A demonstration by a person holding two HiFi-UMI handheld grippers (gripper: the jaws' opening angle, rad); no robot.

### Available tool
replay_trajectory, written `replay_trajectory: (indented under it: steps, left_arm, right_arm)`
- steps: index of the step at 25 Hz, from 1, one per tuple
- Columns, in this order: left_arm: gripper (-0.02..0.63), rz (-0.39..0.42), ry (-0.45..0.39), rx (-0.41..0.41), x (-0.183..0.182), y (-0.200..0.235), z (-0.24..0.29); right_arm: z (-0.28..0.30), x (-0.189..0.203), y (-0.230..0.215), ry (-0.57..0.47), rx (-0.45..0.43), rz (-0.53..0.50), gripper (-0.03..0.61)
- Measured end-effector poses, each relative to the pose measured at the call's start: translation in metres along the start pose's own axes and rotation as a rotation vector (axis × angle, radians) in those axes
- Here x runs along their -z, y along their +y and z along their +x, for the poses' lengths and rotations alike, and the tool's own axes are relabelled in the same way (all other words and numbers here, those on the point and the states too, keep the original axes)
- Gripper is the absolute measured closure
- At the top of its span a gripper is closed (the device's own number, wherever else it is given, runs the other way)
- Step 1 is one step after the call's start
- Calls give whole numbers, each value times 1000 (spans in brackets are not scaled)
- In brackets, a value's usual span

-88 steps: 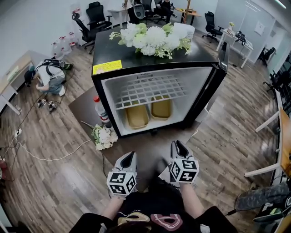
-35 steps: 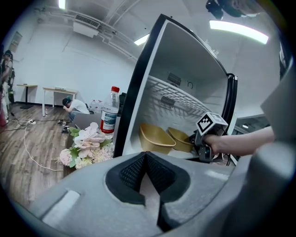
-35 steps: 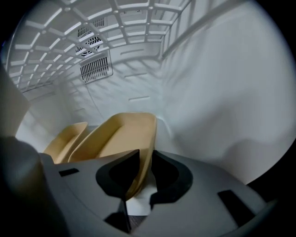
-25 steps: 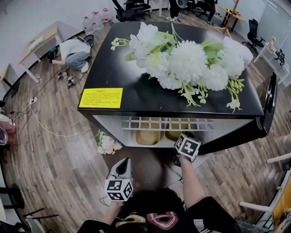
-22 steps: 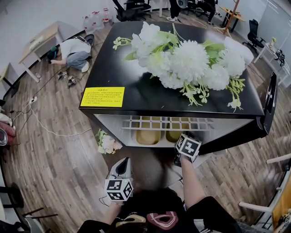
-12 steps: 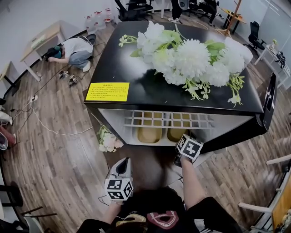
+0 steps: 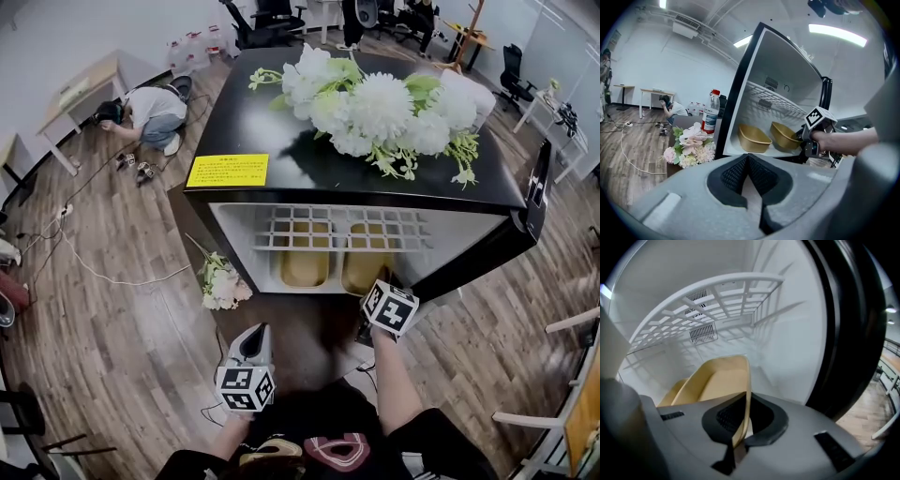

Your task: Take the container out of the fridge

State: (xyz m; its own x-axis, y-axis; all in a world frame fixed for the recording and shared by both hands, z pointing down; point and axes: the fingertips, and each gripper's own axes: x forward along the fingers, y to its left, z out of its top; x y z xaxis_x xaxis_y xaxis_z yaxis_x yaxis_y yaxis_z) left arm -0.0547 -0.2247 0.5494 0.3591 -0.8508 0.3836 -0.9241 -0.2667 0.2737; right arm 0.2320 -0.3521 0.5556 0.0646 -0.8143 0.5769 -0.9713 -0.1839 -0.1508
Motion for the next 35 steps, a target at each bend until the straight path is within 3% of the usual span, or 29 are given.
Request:
replay_trajectory:
  steps: [13,35]
  left_arm:
    - [606,29,4,99,11,-23,-16]
    - [606,78,41,197,34,-36,-46]
  right_arm:
    - [-54,26,-9,-39,8,-9,568]
    - [-120,100,-30,-35,108,64,568]
